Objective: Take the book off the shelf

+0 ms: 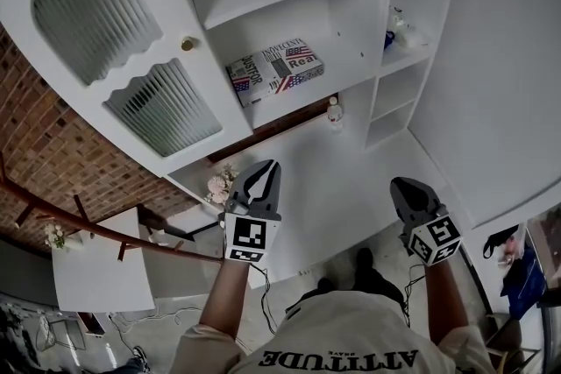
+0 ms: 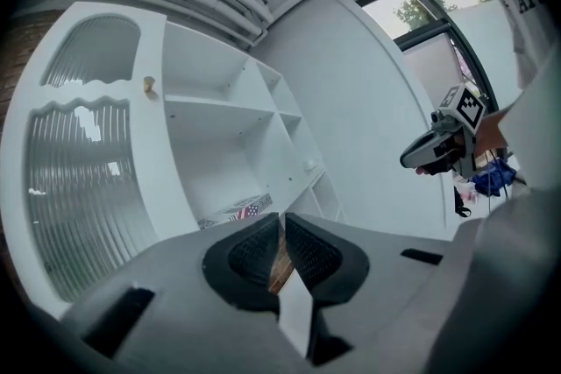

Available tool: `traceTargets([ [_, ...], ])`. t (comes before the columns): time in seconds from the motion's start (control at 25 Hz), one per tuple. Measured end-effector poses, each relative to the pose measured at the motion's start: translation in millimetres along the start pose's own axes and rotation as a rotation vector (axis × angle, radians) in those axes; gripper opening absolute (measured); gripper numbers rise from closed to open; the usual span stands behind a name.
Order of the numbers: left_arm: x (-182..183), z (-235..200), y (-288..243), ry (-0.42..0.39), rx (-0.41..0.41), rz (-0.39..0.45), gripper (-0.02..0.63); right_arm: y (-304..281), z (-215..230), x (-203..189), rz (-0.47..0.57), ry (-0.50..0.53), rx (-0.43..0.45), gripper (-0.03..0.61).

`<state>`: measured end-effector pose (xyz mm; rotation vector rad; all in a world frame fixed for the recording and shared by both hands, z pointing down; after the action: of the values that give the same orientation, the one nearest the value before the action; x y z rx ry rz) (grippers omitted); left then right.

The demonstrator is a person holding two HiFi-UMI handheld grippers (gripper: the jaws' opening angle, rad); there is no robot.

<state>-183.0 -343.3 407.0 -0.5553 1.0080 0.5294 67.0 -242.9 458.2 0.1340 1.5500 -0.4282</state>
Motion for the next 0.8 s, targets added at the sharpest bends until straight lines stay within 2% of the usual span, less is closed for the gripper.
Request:
traceTargets([
  [0.24,-2,-2,-29,-0.003,-0.027,-0.057,0.028,-14,18,7,0.010,-0.004,0.031,0.034],
  [0.6,17,-10,-72,-0.049,-0.001,-0.095,0.029,-35,47,15,0.009,-0.002,0.096,0.034],
  [0.72,23,-15,-86,-0.042,-0.003,-0.104,0.031,-42,58,18,0.014,-0.004,0.114,0.034],
  [0.8,28,-20,-97,-0.042,-0.001,-0.111,0.054,-48,65,19,0.018,-0.007,0.127,0.034],
])
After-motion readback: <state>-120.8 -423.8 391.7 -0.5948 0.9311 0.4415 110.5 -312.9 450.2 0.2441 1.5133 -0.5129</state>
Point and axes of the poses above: the fingertips, and each gripper's own axes: y backward along the fingers, z to its right, x out of its top, the point moved 2 cm from there along y, backward along the fingers, and after that the axes turned 3 degrees about -z, right-handed, at the moved point
